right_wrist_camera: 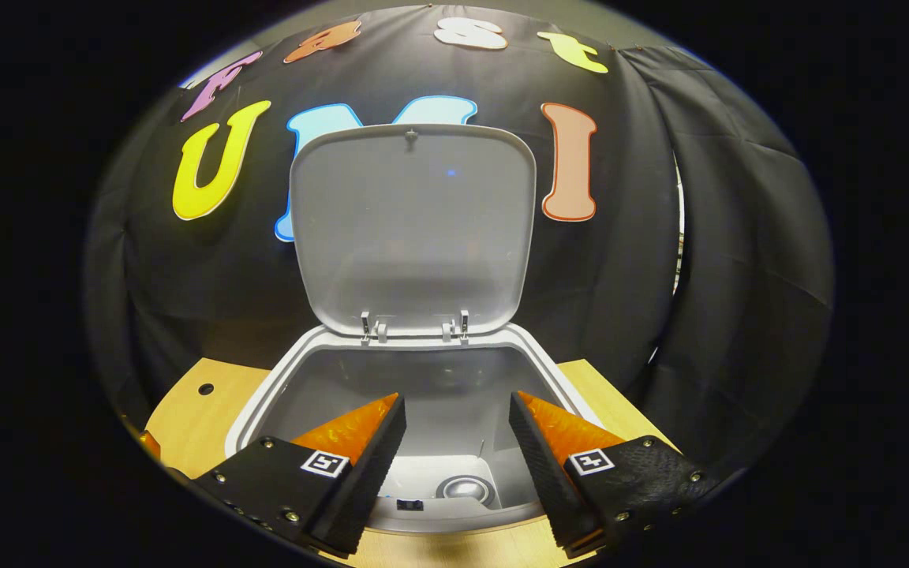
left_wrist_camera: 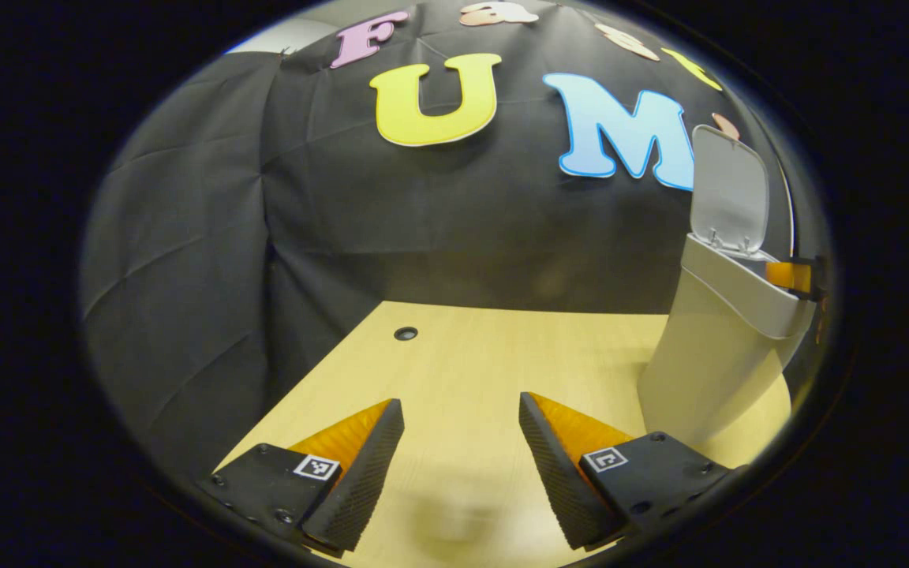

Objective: Press the lid of the desktop garbage bin to open it, pick up the crumpled paper on the desktop and throw it into the bin, then pick up the pop can on the desktop and drop it into the bin, and finally close the garbage bin lid.

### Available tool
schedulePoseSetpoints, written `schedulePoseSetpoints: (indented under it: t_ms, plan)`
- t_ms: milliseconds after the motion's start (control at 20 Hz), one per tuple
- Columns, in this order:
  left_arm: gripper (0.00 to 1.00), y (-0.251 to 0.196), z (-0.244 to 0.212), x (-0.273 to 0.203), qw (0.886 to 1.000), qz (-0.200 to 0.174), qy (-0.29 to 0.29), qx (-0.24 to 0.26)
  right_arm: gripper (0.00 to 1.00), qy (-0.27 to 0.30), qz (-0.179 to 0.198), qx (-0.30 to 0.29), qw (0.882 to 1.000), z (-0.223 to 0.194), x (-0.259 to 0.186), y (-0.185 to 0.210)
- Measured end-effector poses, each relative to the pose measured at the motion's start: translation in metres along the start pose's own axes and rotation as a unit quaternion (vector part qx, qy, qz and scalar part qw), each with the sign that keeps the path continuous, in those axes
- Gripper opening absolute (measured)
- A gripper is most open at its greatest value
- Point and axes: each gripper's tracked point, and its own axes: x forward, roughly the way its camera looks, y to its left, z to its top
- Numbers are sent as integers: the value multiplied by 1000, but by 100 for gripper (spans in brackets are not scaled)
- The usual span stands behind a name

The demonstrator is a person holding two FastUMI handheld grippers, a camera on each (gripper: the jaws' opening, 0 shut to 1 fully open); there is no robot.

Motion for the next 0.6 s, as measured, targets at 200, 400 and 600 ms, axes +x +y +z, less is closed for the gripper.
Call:
schedulePoseSetpoints:
  t_ms: [200,400,600]
  plan:
    - [99,3,0,-4,1000,3,-1,-3,86,-13,1,2,1000,3,0,1]
    - [97,7,0,-7,1000,6,-2,-3,86,-9,10,2,1000,2,-1,2]
    - [97,4,-2,-8,1000,1,1,-5,90,-5,6,-3,1000,6,-10,1]
